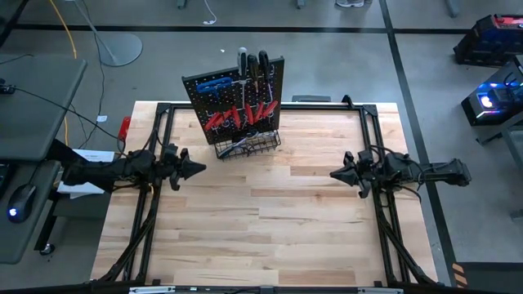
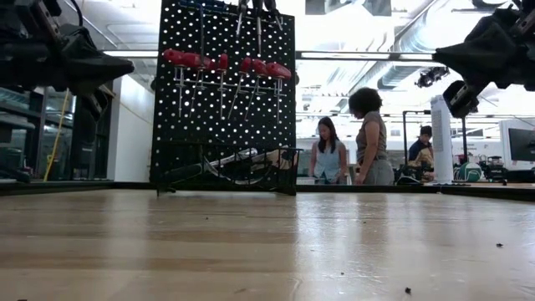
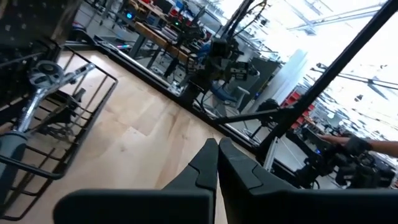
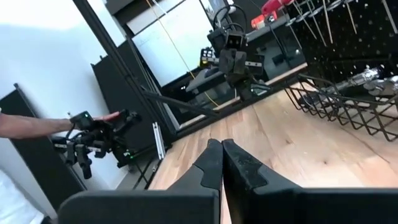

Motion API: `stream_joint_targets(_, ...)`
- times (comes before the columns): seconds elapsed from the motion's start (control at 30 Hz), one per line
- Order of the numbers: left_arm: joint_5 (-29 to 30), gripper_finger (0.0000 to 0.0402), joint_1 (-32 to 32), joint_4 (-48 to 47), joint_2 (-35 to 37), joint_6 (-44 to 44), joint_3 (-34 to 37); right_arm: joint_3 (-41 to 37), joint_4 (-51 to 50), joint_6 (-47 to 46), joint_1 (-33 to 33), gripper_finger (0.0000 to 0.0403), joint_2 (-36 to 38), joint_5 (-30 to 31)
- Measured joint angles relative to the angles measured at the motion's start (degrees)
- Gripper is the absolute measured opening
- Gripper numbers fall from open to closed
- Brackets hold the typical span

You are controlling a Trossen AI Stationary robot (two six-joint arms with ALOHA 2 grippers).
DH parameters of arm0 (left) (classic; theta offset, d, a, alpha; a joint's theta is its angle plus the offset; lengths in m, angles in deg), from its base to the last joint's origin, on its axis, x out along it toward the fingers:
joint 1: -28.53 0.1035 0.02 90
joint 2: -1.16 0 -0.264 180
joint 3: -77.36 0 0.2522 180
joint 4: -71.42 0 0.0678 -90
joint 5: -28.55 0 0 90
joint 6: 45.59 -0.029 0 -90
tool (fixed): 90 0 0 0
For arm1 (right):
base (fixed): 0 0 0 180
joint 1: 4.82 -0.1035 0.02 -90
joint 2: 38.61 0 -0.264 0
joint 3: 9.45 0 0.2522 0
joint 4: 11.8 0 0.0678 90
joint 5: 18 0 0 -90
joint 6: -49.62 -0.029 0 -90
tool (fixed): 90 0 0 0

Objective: Hang tools onto peg board
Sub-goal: Return to Home Position

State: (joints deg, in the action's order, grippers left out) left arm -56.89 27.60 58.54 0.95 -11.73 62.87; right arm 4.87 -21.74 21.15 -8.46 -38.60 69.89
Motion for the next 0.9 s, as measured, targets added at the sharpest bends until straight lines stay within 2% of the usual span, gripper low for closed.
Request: stream_joint_targets(0.9, 0.2, 0.0001, 0.1, 0.2, -0.4, 0.0, 0.0, 0.0, -2.8, 0.0, 0.0, 0.0, -1.1, 0.0)
